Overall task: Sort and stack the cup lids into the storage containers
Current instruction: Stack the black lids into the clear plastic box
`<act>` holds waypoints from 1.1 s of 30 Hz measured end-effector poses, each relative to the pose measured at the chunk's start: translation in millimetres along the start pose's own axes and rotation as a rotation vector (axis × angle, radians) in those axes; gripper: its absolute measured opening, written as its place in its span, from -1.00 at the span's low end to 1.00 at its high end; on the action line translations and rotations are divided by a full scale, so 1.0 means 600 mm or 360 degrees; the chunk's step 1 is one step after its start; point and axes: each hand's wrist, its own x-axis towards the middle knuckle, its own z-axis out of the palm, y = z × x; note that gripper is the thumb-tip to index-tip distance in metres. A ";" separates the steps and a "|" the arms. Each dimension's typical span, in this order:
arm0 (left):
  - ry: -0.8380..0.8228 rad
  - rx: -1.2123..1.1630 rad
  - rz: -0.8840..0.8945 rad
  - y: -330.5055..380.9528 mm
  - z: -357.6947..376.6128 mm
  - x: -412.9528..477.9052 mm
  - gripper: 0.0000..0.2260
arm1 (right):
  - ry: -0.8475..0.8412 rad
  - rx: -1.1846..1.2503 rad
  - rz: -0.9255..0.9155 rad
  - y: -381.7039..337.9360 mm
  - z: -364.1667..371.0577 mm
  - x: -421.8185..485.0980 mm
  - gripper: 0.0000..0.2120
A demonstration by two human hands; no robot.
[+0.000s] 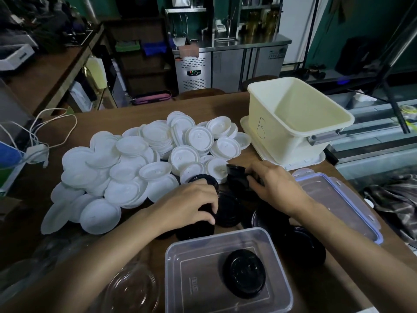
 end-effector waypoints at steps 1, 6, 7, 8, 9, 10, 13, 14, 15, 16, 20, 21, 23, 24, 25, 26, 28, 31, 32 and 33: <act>0.0027 -0.0044 -0.0022 -0.001 -0.002 -0.003 -0.81 | 0.0009 0.0081 0.0014 -0.004 -0.003 0.000 -0.89; 0.0178 -0.0149 -0.0153 0.002 -0.017 -0.016 -0.76 | 0.0103 0.0492 -0.0040 -0.023 -0.018 -0.006 -0.74; 0.0194 -0.0141 -0.0166 0.003 -0.019 -0.019 -0.75 | 0.0111 0.0510 -0.0064 -0.028 -0.021 -0.008 -0.68; 0.0207 -0.0134 -0.0176 0.004 -0.021 -0.023 -0.74 | 0.0097 0.0512 -0.0090 -0.032 -0.023 -0.009 -0.63; 0.0218 -0.0136 -0.0189 0.004 -0.022 -0.027 -0.73 | 0.0068 0.0513 -0.0106 -0.035 -0.025 -0.011 -0.58; 0.0225 -0.0141 -0.0213 0.005 -0.023 -0.031 -0.72 | 0.0036 0.0517 -0.0103 -0.039 -0.026 -0.013 -0.54; 0.0229 -0.0172 -0.0345 0.010 -0.024 -0.041 -0.70 | -0.0041 0.0508 -0.0025 -0.051 -0.026 -0.021 -0.51; 0.0238 -0.0197 -0.0390 0.012 -0.023 -0.044 -0.69 | -0.0065 0.0510 0.0001 -0.055 -0.025 -0.023 -0.51; 0.0254 -0.0222 -0.0426 0.015 -0.022 -0.048 -0.68 | -0.0081 0.0519 0.0015 -0.059 -0.024 -0.026 -0.51; 0.0269 -0.0242 -0.0458 0.018 -0.022 -0.050 -0.67 | -0.0080 0.0527 0.0014 -0.062 -0.022 -0.028 -0.53; 0.0308 -0.0329 -0.0544 0.021 -0.026 -0.063 -0.66 | 0.0030 0.0522 -0.0022 -0.065 -0.019 -0.037 -0.56; 0.0323 -0.0353 -0.0546 0.020 -0.030 -0.067 -0.66 | 0.0046 0.0545 -0.0014 -0.065 -0.019 -0.039 -0.57; 0.0371 -0.0381 -0.0540 0.020 -0.038 -0.073 -0.65 | 0.0068 0.0616 -0.0011 -0.067 -0.023 -0.040 -0.58; 0.0390 -0.0386 -0.0530 0.022 -0.043 -0.076 -0.66 | 0.0081 0.0657 -0.0017 -0.068 -0.026 -0.041 -0.59; 0.0411 -0.0389 -0.0521 0.024 -0.047 -0.079 -0.69 | 0.0094 0.0695 -0.0019 -0.072 -0.030 -0.042 -0.59; 0.0435 -0.0394 -0.0503 0.025 -0.050 -0.081 -0.72 | 0.0106 0.0730 -0.0012 -0.076 -0.034 -0.044 -0.60; 0.0482 -0.0409 -0.0460 0.029 -0.055 -0.086 -0.76 | 0.0119 0.0772 0.0022 -0.085 -0.044 -0.051 -0.61; 0.0551 -0.0327 -0.0400 0.036 -0.061 -0.093 -0.78 | 0.0119 0.0814 0.0068 -0.093 -0.058 -0.066 -0.63; 0.0577 -0.0304 -0.0372 0.039 -0.063 -0.096 -0.79 | 0.0100 0.0872 0.0085 -0.096 -0.064 -0.072 -0.64; 0.0604 -0.0287 -0.0346 0.043 -0.065 -0.100 -0.81 | 0.0074 0.0934 0.0100 -0.098 -0.069 -0.078 -0.65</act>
